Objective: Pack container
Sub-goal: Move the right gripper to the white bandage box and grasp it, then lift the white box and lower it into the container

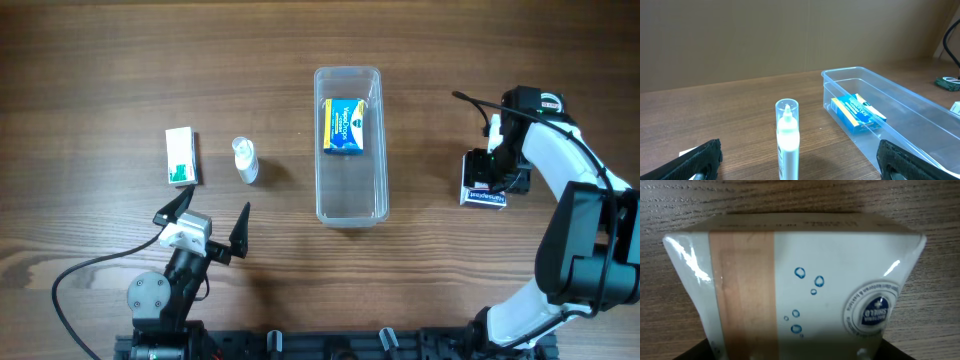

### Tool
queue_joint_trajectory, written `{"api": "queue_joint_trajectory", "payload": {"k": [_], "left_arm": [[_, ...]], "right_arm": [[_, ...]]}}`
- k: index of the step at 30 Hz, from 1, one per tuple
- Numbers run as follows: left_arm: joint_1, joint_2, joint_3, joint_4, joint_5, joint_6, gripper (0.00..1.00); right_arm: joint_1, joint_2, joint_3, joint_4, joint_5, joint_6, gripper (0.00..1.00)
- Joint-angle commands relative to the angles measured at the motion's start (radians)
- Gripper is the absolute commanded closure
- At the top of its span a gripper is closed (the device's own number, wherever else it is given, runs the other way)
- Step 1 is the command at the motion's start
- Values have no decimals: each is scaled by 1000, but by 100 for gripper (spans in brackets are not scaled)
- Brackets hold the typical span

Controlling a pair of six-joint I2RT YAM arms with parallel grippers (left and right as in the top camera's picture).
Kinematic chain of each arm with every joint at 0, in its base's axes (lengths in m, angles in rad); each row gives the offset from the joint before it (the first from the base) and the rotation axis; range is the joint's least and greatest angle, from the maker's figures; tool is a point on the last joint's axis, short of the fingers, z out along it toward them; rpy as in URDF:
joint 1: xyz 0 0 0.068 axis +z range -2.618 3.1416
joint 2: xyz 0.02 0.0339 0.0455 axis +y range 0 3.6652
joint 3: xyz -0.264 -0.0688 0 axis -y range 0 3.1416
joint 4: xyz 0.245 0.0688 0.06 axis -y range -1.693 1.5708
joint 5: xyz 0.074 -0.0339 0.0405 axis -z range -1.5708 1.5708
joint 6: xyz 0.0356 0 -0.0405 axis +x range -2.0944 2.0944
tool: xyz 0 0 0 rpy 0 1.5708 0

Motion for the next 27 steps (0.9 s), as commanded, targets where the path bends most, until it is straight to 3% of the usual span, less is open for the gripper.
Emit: {"api": "queue_joint_trajectory", "payload": {"k": [1,9,14,18,22,27], "left_arm": [[8,-3,-5,-1,12,12,0],[8,-3,-5,-1,12,12,0],[8,-3,-5,-1,12,12,0],[8,-3,-5,-1,12,12,0],[8,-3,-5,-1,12,12,0],[8,-3,-5,-1,12,12,0]], "right_arm": [[0,17,-9,6,-13,3,33],[2,16,58,-7,-42,80,34],[24,11,226,-106,-192,85,34],[69,3,432,-232,-205,159,34],[175,3,638,-338,-208,159,34],[359,3,758,-274,-100,212,34]]}}
